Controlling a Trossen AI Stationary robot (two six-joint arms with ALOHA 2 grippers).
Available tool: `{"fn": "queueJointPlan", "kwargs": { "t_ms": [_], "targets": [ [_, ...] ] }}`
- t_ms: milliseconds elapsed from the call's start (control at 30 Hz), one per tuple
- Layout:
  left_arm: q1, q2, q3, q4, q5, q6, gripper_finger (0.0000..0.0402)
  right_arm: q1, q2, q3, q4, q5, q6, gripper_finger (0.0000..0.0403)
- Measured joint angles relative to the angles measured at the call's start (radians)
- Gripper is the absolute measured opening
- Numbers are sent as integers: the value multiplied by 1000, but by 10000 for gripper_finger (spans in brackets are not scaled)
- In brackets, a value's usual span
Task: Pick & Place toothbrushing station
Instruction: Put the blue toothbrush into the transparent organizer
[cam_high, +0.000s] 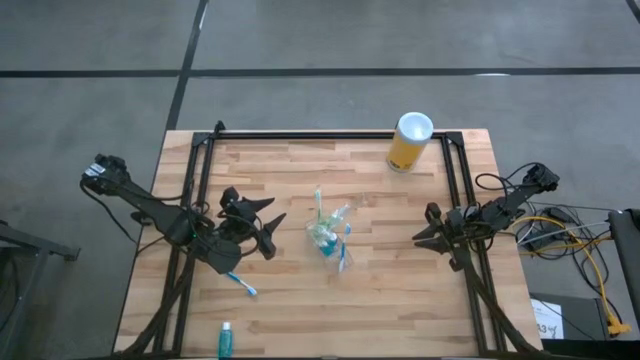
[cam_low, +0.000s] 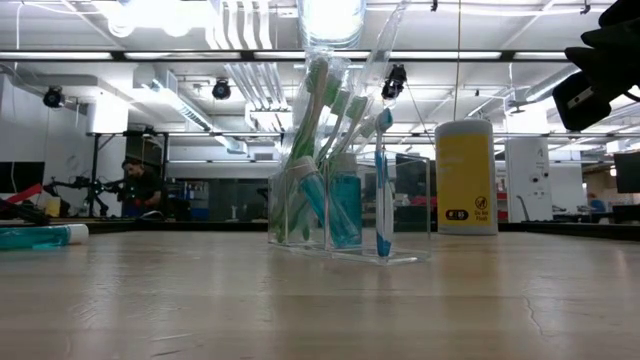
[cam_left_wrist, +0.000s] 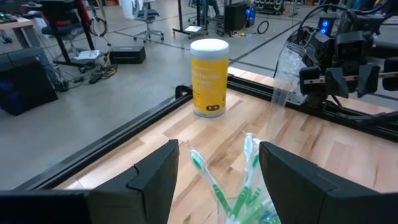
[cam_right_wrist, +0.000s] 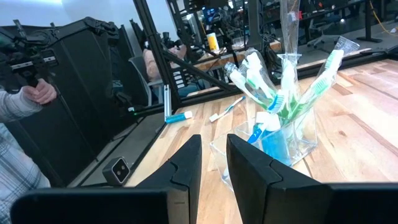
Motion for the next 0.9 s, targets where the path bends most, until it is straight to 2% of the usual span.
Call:
{"fn": "queueJointPlan", "kwargs": {
  "t_ms": [900],
  "targets": [
    [-1,1,0,0,1,-15,227,0,0,0,0,0,0,75]
  ]
}}
